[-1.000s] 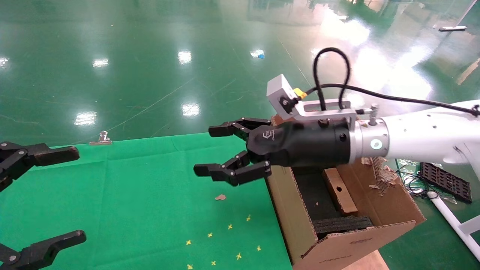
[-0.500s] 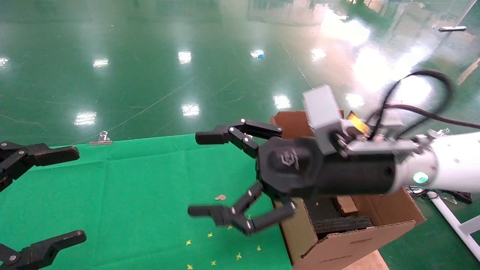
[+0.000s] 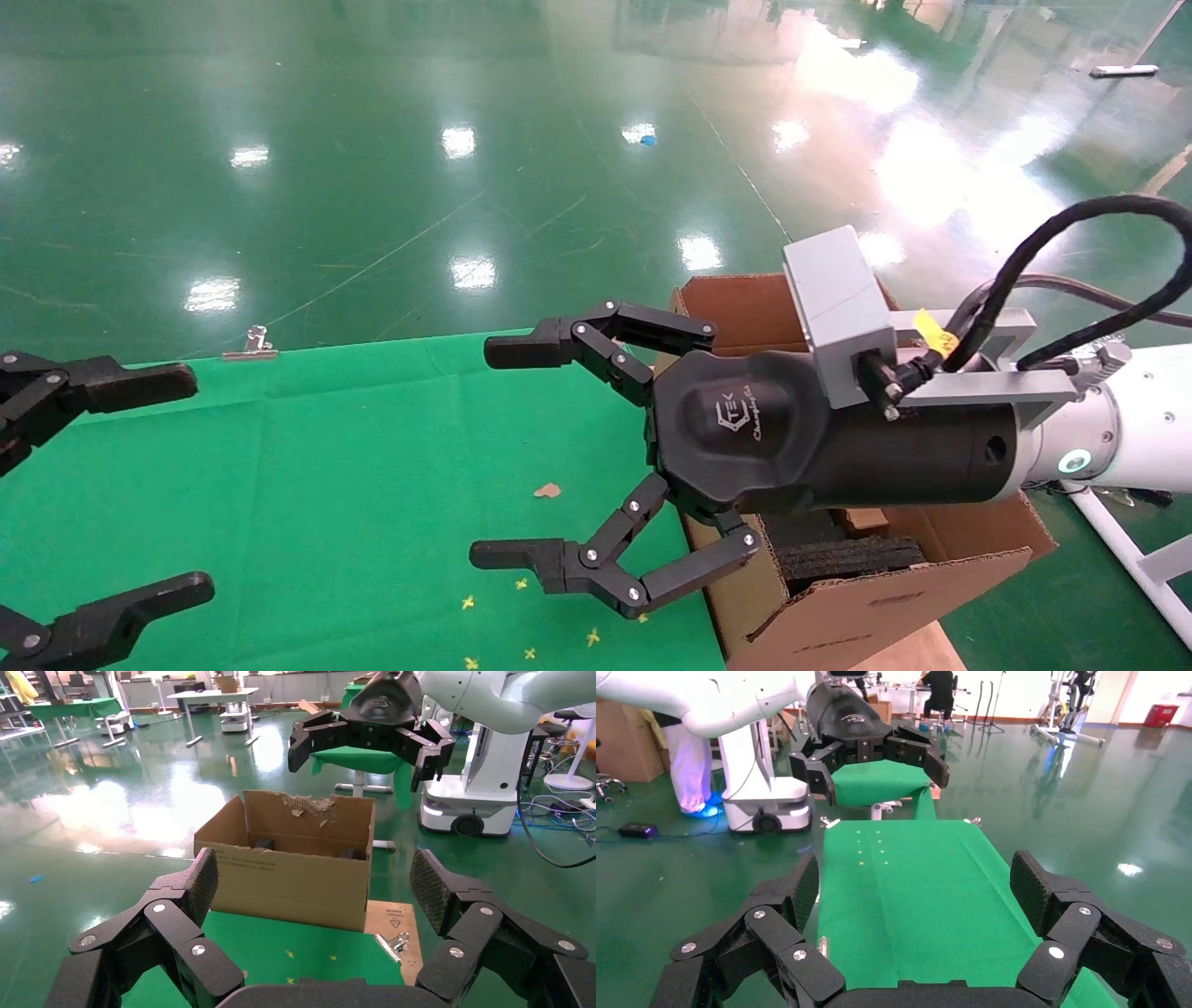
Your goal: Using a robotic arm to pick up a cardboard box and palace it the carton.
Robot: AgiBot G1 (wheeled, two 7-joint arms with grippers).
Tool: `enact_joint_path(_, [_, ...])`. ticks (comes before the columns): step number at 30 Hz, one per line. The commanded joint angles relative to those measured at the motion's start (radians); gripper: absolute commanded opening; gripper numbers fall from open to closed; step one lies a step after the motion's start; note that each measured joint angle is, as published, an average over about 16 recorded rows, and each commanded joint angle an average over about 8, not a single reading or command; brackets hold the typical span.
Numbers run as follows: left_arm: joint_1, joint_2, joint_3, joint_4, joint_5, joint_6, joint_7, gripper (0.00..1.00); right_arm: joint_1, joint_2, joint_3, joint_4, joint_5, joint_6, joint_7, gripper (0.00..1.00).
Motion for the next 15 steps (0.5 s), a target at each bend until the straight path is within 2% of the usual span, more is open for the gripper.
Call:
enact_joint_path(1, [0.0, 0.0, 0.0, 0.0, 0.0, 0.0, 0.0, 1.0, 0.005, -0.001, -0.006, -0.005, -0.002, 0.001, 0.001, 1.0])
enact_joint_path(15, [0.0, 0.0, 0.0, 0.0, 0.0, 0.0, 0.0, 1.0, 0.018, -0.004, -0.023, -0.017, -0.007, 0.005, 0.004, 1.0])
